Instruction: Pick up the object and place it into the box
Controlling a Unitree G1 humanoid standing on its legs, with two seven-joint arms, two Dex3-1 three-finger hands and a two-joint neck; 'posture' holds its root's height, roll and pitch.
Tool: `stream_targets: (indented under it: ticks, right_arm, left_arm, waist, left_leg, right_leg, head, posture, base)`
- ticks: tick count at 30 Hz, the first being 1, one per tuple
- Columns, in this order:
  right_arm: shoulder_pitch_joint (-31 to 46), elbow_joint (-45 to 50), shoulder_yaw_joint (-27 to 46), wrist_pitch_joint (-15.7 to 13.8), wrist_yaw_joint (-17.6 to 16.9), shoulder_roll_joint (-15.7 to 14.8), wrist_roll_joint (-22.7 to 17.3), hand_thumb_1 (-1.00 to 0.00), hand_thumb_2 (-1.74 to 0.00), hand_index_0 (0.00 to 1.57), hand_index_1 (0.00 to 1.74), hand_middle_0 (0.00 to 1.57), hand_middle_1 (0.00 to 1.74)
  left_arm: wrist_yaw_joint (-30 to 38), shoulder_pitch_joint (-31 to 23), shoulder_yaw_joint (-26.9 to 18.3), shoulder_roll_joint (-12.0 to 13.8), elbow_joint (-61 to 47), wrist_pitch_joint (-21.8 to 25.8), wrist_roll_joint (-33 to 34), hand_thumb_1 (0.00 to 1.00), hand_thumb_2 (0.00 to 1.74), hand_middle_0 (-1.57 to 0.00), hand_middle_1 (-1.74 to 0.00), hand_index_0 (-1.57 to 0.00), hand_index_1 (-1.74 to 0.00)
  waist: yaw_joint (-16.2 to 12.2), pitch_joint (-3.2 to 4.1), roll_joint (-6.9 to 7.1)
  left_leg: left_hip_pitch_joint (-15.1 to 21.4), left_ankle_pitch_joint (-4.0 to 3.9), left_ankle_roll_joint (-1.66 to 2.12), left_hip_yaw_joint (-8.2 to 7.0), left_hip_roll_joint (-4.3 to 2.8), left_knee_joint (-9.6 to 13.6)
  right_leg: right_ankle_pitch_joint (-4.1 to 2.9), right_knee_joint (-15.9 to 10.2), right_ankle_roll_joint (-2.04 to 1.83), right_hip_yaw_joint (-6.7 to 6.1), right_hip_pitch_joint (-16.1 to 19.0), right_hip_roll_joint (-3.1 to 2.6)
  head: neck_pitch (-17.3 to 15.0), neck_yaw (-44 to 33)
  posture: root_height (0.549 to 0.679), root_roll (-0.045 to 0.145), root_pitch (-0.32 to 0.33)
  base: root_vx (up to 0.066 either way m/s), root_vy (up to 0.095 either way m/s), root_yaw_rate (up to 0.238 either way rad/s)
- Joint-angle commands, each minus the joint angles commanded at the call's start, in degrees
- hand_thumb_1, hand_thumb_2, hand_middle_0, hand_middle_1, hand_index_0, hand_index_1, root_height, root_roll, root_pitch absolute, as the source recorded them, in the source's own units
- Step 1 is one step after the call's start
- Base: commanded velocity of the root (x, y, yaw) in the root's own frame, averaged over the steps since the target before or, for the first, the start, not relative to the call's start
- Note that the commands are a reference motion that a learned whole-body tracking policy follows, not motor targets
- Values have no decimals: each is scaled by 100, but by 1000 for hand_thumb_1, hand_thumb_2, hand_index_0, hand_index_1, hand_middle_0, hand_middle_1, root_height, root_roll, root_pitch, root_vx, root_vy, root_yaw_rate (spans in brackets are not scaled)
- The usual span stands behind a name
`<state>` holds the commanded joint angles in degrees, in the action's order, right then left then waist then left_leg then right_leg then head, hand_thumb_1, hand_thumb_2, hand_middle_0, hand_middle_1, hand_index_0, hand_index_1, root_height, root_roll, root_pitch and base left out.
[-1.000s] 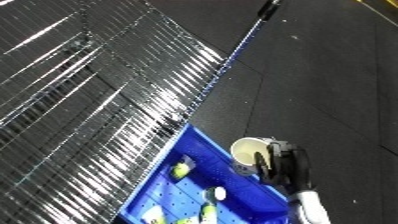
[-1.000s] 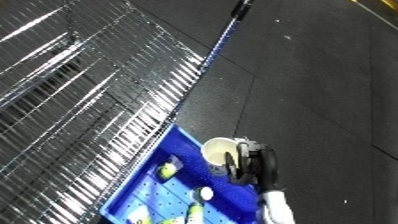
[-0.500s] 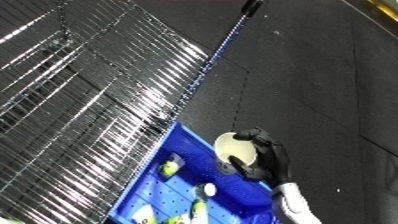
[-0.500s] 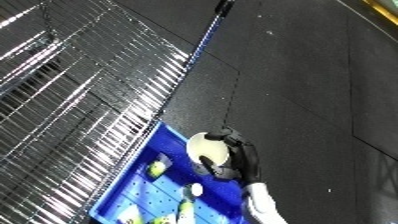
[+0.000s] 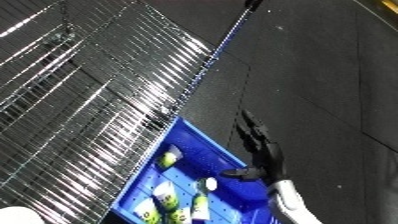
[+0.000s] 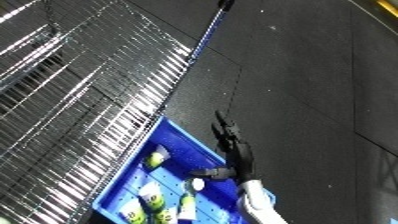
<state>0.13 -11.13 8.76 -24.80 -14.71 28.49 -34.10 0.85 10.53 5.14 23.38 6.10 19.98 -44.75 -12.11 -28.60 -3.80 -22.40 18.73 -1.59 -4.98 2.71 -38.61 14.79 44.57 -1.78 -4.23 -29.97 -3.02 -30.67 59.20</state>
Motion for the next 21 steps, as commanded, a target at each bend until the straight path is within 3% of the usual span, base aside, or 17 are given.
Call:
stream_targets:
  ticks: [6, 10, 16, 21]
  right_arm:
    - [9, 225, -73, -91, 39, -69, 244, 0, 0, 0, 0, 0, 0]
    - [-42, 525, -192, -157, -33, -135, 615, 0, 0, 0, 0, 0, 0]
    - [-315, 935, -486, -78, -2, -149, 977, 0, 0, 0, 0, 0, 0]
    - [-543, 1162, -702, 43, 236, -138, 1167, 0, 0, 0, 0, 0, 0]
  left_arm:
    - [-19, -27, 0, 3, -37, -56, 17, 1000, 1740, -1570, -1740, -1570, -1740]
    - [-66, -41, 32, -5, -38, -123, 15, 1000, 1740, -1570, -1740, -1570, -1740]
    - [-210, 10, 127, -14, 81, -263, 68, 1000, 1740, -1570, -1740, -1570, -1740]
    - [-304, 44, 141, -17, 165, -406, 155, 1000, 1740, -1570, -1740, -1570, -1740]
  waist:
    - [63, -6, 31]
    - [151, 4, 66]
    - [350, 22, 154]
    - [555, 48, 246]
  left_leg:
    - [-12, -11, 5, 54, 25, -15]
    - [-11, -24, 14, 124, 49, -25]
    - [-48, -53, 38, 260, 93, -62]
    - [-117, -23, 54, 366, 101, -218]
  right_leg:
    - [26, 27, 17, 34, 38, 11]
    - [67, 59, 33, 65, 88, 34]
    - [102, 77, 47, 137, 166, 59]
    - [142, 133, 61, 240, 236, 112]
  head:
    - [-112, -385]
    - [-149, -849]
    - [-294, -1373]
    - [-475, -2050]
  posture:
    - [639, 73, 57]
    - [638, 75, 51]
    - [639, 75, 43]
    - [638, 75, 29]
  base:
    - [5, -38, 105]
    - [-3, -64, 160]
    - [-1, -92, 190]
    - [35, -89, 143]
